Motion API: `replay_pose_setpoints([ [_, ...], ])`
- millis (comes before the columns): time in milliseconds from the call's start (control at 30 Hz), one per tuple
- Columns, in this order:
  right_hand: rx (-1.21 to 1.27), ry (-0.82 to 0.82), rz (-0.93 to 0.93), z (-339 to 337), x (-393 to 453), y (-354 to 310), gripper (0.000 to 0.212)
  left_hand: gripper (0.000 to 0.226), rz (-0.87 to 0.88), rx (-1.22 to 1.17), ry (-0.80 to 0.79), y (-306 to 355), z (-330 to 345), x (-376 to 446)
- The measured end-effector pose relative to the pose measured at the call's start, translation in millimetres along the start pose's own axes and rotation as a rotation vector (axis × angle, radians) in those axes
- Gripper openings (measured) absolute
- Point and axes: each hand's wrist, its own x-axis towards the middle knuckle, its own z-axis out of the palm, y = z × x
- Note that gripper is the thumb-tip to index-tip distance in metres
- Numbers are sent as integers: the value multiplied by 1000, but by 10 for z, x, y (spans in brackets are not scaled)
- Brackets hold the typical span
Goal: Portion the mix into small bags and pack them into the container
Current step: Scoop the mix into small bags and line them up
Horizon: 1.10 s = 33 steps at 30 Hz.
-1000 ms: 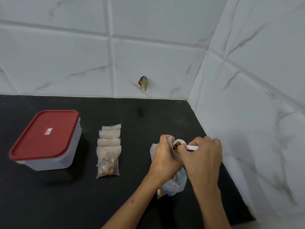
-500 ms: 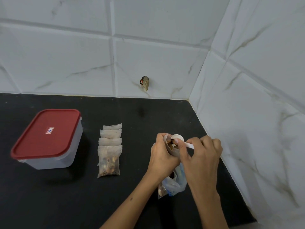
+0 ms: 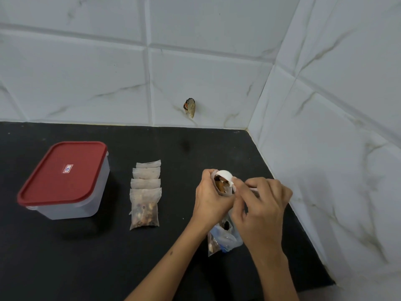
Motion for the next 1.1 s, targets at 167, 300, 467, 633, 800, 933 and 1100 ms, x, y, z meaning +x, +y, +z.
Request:
replay_pose_setpoints([
  [167,-18,-136,61,11,-13,-16,23,43,-14,38,15,-23,-10,-8],
  [300,17,-227,214,13,37,-51,19,43,1,43,-6,-2,-21,-67],
  [467,-54,-217,347,27,74,-88,26,35,56,41,-34,19,-19,-145],
  [633,-58,-175,389,41,76,-141,24,43,56,7,-36,23,-18,-181],
  [800,-59,-161,389,20,53,-175,27,47,31,-7,-46,6,-69,-170],
  [933,-121,-137,371,-5,55,-210,35,47,11,-5,-14,-25,-90,-160],
  [1100,-89,-148,432,-28,58,-247,37,45,14,-31,-25,-26,-112,-161],
])
